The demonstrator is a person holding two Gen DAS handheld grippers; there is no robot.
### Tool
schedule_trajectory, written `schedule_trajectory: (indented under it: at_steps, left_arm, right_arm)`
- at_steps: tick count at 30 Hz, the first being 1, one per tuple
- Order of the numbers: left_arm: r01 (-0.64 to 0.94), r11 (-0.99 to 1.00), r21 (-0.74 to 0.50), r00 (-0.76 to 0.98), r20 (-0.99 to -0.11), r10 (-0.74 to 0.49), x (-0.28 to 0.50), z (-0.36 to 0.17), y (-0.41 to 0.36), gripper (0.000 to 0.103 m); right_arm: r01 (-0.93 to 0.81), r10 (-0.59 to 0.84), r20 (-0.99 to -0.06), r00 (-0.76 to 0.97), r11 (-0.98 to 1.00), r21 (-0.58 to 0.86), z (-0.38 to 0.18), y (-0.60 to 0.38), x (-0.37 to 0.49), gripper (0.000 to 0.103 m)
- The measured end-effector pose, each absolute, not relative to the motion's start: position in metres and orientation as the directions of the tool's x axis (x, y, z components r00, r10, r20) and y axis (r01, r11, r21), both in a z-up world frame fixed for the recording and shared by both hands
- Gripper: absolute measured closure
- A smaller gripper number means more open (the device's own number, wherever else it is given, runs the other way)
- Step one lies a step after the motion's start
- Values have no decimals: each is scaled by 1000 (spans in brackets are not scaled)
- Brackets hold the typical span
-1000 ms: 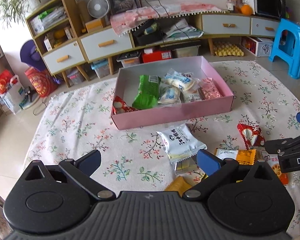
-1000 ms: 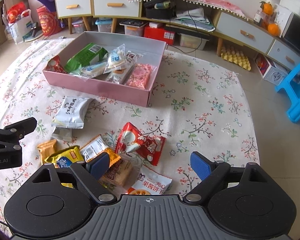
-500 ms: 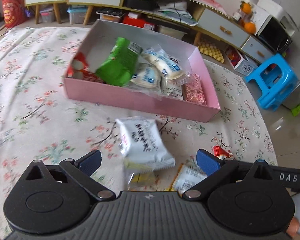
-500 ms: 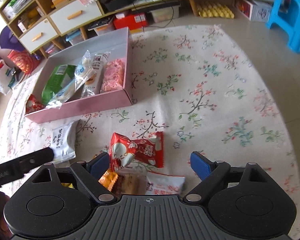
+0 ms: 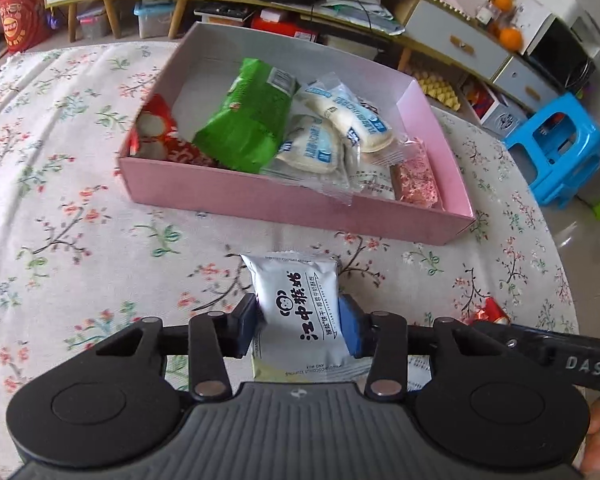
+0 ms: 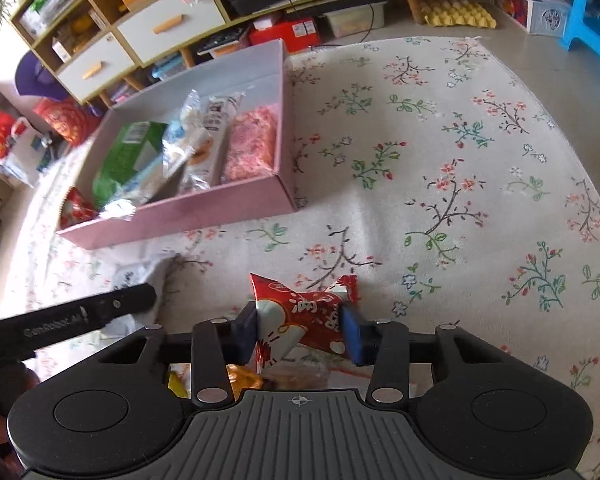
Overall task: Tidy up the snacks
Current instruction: 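Grasp the white square pack with the left gripper while the right grasps the red wrapper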
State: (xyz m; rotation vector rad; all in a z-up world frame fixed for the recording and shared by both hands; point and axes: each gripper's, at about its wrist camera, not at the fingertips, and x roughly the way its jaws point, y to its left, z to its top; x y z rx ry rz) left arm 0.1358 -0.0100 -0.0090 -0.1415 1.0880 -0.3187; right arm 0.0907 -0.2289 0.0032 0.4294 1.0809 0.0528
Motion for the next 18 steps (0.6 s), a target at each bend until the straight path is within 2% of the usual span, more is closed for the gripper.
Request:
schedule_trajectory:
  at_steps: [5,11,18]
  left_arm:
    - [168,931,-325,441,-819,-366,131,4,6,63]
    - [153,929,-338,499,-785,-368,134,23,23,63]
    - [119,941,-316,582,-746,-324,158,33,34,63]
  right_arm:
    - [140,260,-822,506,916,376,16,-224,87,66]
    - [178,255,-816,519,902,395,17,-235,88,67]
    - [233,231,-800,555,880,415,24,-257,96,67]
